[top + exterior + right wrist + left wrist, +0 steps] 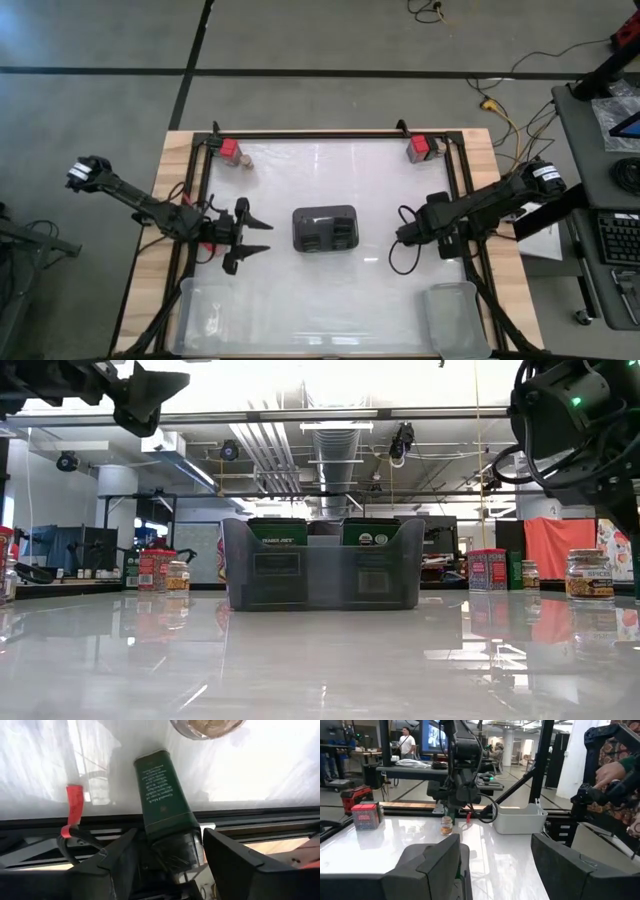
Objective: Sort spices by type
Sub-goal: Put the black seasoning can into the black bin
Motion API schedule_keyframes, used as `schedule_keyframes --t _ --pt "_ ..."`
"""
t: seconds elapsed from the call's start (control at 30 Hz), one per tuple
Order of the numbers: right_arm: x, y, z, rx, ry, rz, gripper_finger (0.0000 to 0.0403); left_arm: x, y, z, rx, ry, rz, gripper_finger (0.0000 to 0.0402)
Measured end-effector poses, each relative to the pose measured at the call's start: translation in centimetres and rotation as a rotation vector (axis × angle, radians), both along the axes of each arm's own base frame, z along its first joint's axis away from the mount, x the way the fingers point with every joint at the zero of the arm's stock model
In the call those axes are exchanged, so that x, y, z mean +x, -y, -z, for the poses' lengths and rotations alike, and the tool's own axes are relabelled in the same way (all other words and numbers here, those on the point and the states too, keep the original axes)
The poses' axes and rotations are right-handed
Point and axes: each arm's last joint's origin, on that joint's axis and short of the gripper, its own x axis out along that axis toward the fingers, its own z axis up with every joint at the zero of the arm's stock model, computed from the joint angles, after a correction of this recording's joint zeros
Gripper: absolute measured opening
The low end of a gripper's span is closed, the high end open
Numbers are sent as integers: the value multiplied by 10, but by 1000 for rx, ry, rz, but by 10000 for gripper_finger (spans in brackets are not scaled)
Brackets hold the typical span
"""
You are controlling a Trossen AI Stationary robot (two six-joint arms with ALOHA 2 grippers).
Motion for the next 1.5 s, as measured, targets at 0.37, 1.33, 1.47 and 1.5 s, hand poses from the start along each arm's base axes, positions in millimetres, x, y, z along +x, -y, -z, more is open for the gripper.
schedule_keyframes --t 0.37,1.33,1.47,1.5 --pt "0 14 2 -5 -14 83 188 -2 5 4 33 -33 31 230" --pt "90 55 -37 -59 180 113 124 -4 1 -5 54 -127 -43 230" --pt "123 52 -34 -51 152 96 128 -3 3 -13 -44 -198 -15 230" --pt "130 51 -36 -47 132 85 126 -3 4 -15 -76 -224 -4 230"
